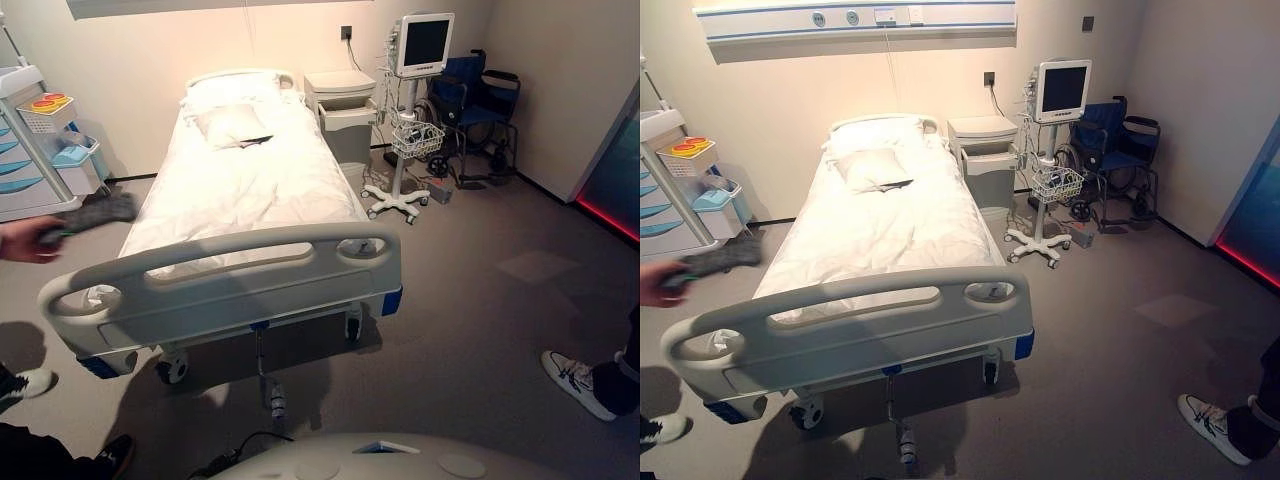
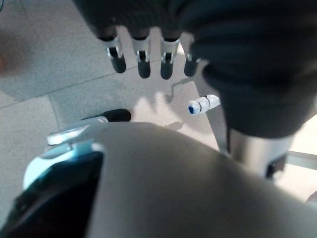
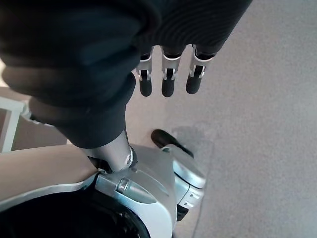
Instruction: Raise the hospital bed
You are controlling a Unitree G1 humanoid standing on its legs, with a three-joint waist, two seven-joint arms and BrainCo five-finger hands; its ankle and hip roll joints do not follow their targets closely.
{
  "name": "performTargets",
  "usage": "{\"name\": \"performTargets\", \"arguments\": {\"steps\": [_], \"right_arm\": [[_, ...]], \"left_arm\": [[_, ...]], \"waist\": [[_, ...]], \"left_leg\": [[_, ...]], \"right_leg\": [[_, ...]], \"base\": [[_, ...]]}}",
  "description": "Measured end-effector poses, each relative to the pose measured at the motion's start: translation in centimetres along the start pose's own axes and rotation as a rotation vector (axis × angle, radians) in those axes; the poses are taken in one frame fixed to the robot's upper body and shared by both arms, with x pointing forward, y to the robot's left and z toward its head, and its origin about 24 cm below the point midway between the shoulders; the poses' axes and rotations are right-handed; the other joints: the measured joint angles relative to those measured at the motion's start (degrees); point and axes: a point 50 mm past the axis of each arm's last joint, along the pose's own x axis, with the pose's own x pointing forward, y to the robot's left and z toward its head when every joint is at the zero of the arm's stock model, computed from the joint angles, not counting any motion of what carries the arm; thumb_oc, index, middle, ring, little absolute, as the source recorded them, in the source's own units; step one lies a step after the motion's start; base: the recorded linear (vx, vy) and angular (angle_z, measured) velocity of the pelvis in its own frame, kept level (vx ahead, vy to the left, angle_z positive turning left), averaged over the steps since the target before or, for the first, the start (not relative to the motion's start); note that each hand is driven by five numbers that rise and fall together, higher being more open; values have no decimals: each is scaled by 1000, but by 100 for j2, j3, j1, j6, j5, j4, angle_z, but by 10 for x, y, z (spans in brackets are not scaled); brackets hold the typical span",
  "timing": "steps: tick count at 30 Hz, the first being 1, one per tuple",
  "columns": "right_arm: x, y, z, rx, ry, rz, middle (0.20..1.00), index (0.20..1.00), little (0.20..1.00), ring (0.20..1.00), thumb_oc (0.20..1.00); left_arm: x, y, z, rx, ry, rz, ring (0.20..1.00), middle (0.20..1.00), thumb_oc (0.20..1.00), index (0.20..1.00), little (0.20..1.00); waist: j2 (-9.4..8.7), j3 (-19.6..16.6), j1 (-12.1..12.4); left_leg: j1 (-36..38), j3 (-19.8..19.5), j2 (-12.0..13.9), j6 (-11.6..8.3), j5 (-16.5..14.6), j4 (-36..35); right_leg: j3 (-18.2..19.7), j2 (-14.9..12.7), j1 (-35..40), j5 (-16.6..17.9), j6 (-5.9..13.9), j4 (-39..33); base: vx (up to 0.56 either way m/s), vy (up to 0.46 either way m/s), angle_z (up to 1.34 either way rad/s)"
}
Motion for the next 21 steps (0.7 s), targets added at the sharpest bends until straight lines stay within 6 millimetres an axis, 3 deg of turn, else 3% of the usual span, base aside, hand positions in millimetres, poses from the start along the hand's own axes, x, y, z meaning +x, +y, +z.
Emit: {"name": "performTargets", "arguments": {"steps": [21], "right_arm": [[0, -1, -1, 0, 2, 11, 1000, 1000, 1000, 1000, 1000]], "left_arm": [[0, 0, -1, -3, 3, -3, 1000, 1000, 1000, 1000, 1000]], "waist": [[-3, -1, 1]], "left_leg": [[2, 0, 1, 0, 0, 0]], "right_leg": [[0, 1, 2, 0, 0, -1]], "base": [[0, 0, 0]]}}
